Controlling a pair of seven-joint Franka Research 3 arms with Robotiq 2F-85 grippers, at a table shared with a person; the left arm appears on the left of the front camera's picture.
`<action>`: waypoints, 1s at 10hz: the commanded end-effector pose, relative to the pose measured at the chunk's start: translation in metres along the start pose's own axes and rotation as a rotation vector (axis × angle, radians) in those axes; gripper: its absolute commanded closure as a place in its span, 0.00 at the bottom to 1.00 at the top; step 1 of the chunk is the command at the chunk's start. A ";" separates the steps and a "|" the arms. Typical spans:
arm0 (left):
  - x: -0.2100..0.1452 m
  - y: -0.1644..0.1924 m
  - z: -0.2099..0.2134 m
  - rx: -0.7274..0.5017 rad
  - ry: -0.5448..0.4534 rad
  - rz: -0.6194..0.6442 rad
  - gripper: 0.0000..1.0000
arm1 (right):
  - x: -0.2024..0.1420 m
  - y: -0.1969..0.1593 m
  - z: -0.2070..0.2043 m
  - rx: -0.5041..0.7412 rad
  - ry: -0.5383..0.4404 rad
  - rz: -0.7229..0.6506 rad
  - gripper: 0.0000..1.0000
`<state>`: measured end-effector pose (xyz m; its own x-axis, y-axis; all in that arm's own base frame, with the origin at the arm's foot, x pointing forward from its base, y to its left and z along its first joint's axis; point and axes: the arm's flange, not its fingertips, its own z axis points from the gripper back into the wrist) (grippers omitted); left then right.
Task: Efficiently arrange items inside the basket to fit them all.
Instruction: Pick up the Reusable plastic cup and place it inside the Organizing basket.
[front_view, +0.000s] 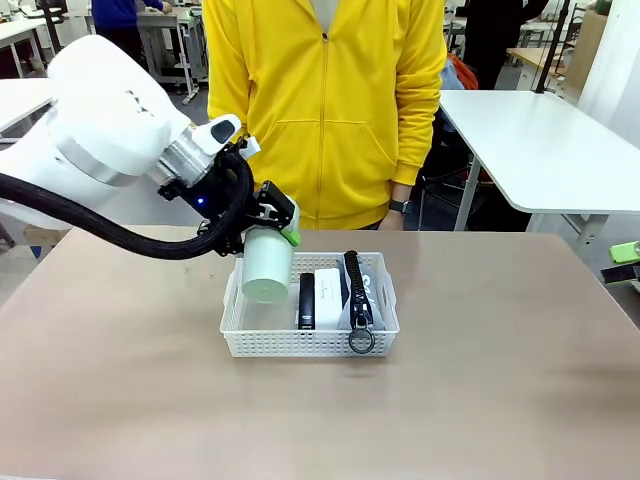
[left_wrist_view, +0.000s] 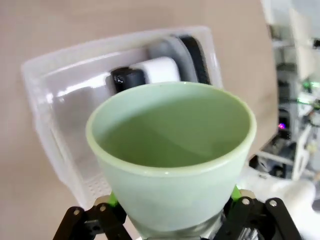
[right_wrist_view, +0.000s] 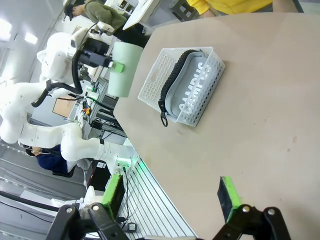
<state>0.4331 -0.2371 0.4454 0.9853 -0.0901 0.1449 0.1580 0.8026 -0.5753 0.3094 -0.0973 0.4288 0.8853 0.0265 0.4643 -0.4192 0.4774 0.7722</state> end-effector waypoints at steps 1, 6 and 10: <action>0.010 -0.015 -0.012 0.139 0.025 0.091 0.14 | 0.003 0.004 0.001 0.013 -0.015 -0.017 0.00; 0.019 -0.024 -0.026 0.280 0.057 0.125 0.14 | 0.003 0.004 0.001 0.013 -0.015 -0.017 0.00; 0.031 -0.012 -0.062 0.398 0.033 0.145 0.14 | 0.003 0.004 0.001 0.013 -0.015 -0.017 0.00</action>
<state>0.4581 -0.2737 0.4113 0.9992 -0.0073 0.0400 0.0183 0.9592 -0.2820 0.3094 -0.0973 0.4288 0.8853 0.0265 0.4642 -0.4192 0.4773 0.7723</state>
